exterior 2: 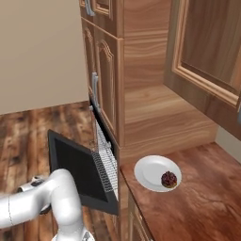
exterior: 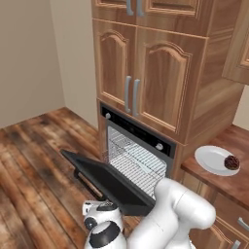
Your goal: Take the baked cake out of the oven and place it on the plate for cooling. Then close the oven door.
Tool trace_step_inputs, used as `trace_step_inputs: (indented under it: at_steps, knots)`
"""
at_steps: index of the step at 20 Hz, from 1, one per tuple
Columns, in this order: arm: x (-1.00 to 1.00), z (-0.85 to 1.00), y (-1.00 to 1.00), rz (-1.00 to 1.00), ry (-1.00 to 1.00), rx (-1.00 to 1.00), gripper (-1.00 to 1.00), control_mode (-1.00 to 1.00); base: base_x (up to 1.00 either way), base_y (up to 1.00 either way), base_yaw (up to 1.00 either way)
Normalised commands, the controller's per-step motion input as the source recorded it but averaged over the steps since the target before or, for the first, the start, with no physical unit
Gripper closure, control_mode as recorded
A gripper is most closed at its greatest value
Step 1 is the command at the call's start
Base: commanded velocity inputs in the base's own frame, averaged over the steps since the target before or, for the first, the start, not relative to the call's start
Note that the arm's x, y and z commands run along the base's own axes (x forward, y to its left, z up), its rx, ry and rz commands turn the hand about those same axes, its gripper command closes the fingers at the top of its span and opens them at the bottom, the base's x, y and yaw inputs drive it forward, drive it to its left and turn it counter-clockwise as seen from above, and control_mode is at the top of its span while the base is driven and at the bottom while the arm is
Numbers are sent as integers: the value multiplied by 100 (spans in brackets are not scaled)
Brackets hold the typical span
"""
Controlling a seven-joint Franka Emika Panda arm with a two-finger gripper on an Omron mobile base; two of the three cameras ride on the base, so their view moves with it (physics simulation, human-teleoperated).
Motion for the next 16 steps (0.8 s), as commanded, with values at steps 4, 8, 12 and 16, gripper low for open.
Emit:
trace_step_inputs:
  at_steps: [4,8,12,16]
  knots:
    - [14,47,-33,-52,-11,-50,-100,-100,0,0,0]
    - [14,44,-36,-53,-10,-48,-100,-100,0,0,0]
    - [18,42,-36,-52,-11,-47,-100,-100,0,0,0]
    - [23,41,-29,-51,-15,-47,-100,-100,0,0,0]
